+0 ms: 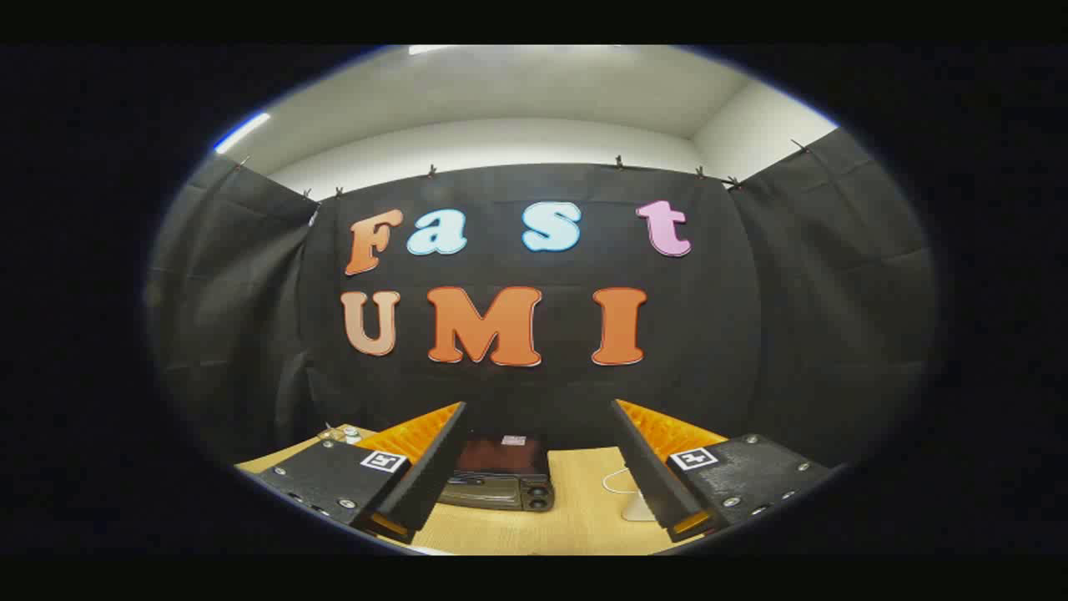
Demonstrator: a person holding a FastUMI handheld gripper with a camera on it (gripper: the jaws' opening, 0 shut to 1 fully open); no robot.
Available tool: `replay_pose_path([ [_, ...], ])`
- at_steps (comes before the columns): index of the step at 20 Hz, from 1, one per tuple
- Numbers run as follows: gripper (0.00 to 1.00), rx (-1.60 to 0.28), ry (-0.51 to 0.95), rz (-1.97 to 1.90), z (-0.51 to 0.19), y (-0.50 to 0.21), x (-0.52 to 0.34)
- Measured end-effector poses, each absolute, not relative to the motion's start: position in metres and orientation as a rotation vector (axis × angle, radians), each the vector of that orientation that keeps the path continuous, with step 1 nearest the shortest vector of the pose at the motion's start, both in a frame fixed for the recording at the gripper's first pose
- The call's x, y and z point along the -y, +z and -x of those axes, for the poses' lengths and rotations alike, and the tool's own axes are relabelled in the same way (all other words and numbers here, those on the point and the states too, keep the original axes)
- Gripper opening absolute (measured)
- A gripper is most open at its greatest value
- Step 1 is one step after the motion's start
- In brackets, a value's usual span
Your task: Open the toaster oven, put the food inside, and close the toaster oven door.
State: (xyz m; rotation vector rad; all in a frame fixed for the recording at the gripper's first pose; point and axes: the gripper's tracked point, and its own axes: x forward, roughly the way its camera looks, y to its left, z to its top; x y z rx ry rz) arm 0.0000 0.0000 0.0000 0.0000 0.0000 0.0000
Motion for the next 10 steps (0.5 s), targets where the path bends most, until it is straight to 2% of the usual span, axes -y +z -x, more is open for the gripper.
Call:
replay_pose_path([
  [10, 0.99, 0.008, 0.027, -0.003, -0.006, 0.007, -0.016],
])
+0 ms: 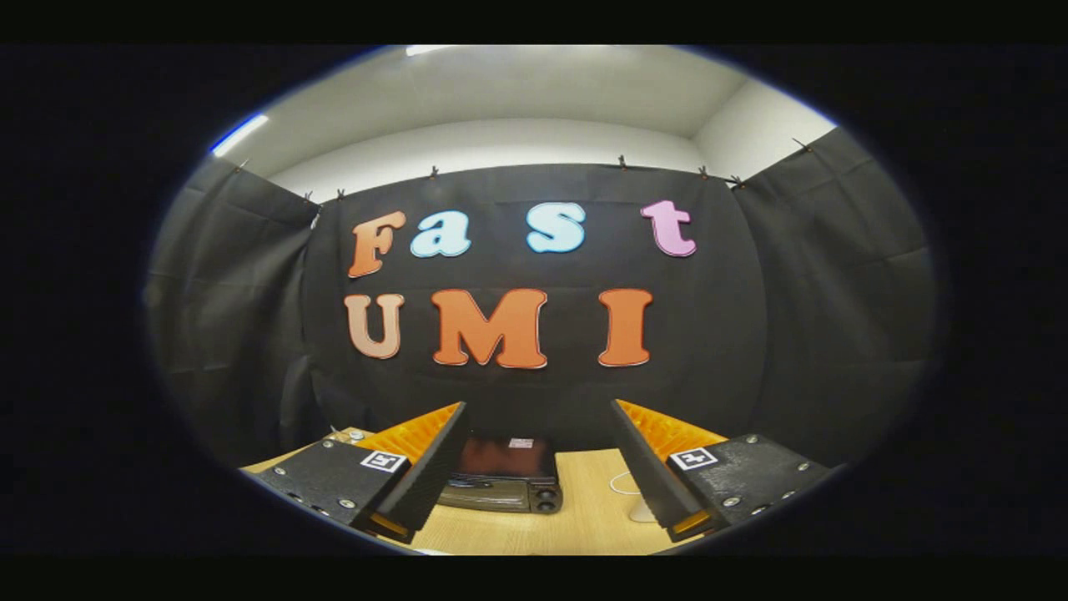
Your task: Open the toaster oven, put the food inside, and close the toaster oven door.
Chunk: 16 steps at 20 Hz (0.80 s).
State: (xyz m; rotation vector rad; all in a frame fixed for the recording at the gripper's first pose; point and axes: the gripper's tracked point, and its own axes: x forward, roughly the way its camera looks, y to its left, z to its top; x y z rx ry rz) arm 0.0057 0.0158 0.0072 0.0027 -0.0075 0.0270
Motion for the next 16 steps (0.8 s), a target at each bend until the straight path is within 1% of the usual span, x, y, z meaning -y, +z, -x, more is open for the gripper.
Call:
replay_pose_path([
  [7, 0.99, -0.025, 0.043, -0.023, -0.020, 0.001, -0.031],
  [12, 0.99, -0.068, 0.077, -0.017, -0.038, -0.016, -0.058],
  [16, 0.99, -0.140, 0.111, -0.009, -0.058, -0.045, -0.091],
])
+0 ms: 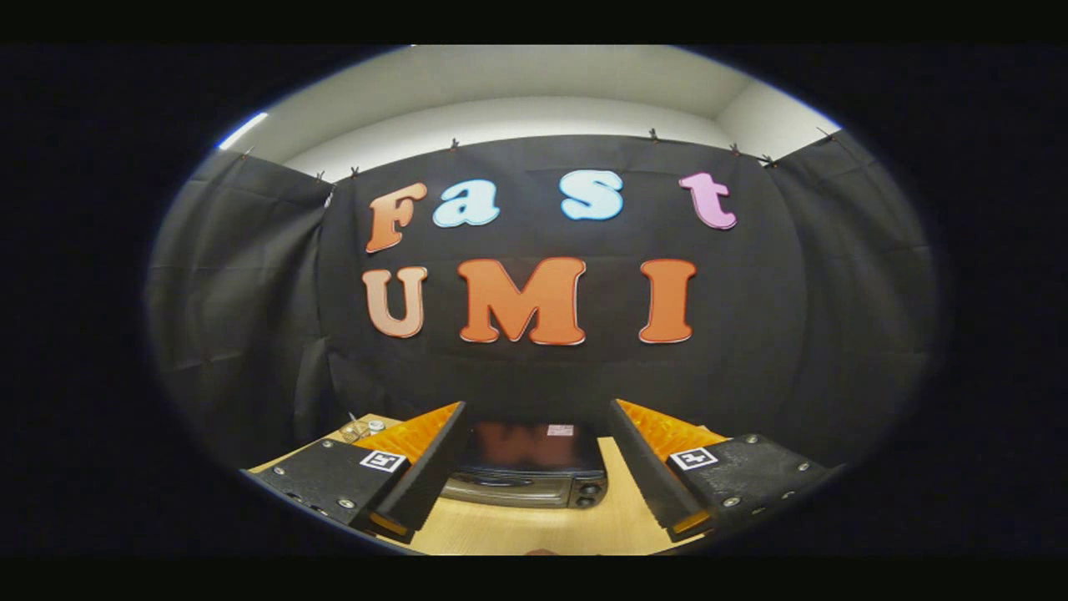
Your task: Open the toaster oven, put the food inside, and close the toaster oven door.
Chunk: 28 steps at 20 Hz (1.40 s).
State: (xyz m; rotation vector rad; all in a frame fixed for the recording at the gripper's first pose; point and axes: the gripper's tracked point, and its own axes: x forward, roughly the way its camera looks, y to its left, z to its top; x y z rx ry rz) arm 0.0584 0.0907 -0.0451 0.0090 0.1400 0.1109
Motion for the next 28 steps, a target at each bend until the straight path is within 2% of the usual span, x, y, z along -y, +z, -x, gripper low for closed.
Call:
replay_pose_path([
  [9, 0.99, -0.467, 0.142, 0.022, -0.106, -0.169, -0.150],
  [18, 1.00, -0.754, 0.083, 0.041, -0.132, -0.276, -0.176],
  [28, 0.99, -0.740, 0.024, 0.041, -0.123, -0.284, -0.178],
])
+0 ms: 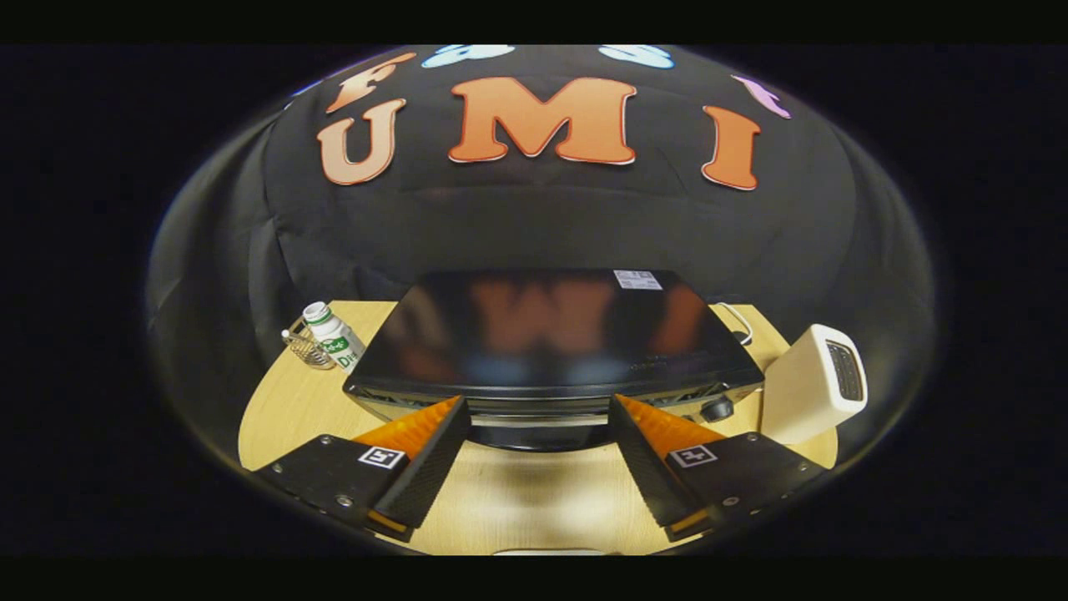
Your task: Open the toaster oven, put the food inside, and close the toaster oven door.
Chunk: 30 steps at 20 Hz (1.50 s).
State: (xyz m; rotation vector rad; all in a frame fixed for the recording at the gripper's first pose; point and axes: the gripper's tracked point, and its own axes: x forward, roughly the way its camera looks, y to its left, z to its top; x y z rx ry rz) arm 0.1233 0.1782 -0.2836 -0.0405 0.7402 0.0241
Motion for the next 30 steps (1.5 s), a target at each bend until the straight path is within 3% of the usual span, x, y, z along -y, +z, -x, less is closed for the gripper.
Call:
replay_pose_path([
  [8, 0.98, -0.781, 0.053, 0.044, -0.056, -0.302, -0.172],
  [22, 0.93, -1.157, 0.030, -0.024, 0.046, -0.426, -0.159],
  [30, 0.93, -1.106, 0.088, -0.032, 0.048, -0.413, -0.161],
])
